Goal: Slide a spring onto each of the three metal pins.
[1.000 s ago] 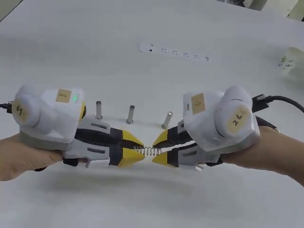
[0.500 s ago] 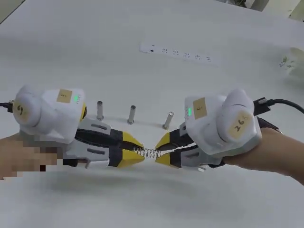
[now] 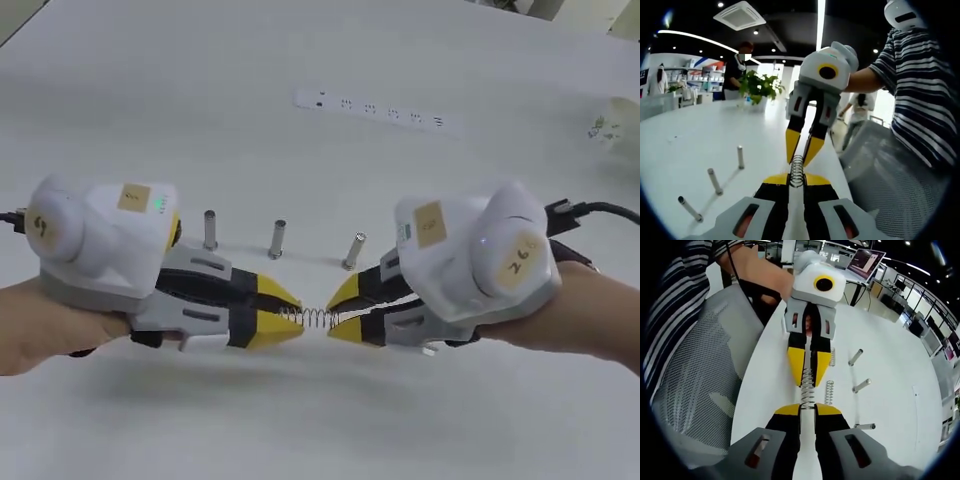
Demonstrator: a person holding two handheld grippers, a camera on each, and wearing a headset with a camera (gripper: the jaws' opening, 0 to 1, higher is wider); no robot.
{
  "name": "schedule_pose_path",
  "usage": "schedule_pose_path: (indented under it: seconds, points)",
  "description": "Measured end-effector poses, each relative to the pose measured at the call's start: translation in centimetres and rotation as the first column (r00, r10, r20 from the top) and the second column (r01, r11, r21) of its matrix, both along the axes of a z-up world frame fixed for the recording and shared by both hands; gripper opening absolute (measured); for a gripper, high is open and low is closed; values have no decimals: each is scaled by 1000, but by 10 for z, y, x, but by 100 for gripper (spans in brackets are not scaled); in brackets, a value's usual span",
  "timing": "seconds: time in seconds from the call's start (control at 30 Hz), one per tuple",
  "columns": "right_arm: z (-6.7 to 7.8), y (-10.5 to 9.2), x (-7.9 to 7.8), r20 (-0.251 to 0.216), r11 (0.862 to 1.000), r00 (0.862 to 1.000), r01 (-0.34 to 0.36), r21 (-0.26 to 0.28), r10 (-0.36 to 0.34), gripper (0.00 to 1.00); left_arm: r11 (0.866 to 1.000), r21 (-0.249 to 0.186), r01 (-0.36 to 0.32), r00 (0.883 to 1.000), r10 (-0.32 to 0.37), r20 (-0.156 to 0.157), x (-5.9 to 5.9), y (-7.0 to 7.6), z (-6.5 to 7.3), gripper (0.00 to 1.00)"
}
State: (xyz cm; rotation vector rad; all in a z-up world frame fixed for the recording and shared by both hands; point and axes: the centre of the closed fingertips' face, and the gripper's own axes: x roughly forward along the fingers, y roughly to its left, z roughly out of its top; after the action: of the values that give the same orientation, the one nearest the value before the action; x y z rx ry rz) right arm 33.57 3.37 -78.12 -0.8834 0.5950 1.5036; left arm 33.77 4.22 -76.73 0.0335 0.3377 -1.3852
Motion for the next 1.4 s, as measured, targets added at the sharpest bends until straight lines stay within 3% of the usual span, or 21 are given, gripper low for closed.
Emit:
schedule_pose_path:
  seconds: [0.5, 0.77, 0.9, 1.1, 1.4]
  points:
    - [16, 7, 1, -22, 998, 1000, -4, 62, 5, 7, 1000, 13, -9, 1000, 9, 7, 2, 4, -3, 2]
    - [28, 16, 0, -55, 992, 998, 14, 126, -7, 7, 999, 33, -5, 1000, 4, 16, 1, 3, -7, 2]
    - [28, 17, -1, -54, 992, 999, 11, 123, -5, 7, 999, 35, -5, 1000, 5, 16, 1, 3, -8, 2]
    - [39, 28, -4, -71, 982, 997, 24, 185, -11, 7, 999, 34, -4, 1000, 3, 16, -1, 1, -9, 2]
    - [44, 39, -7, -36, 978, 999, -7, 209, 15, 7, 1000, 26, -12, 1000, 11, 22, 2, -2, -7, 2]
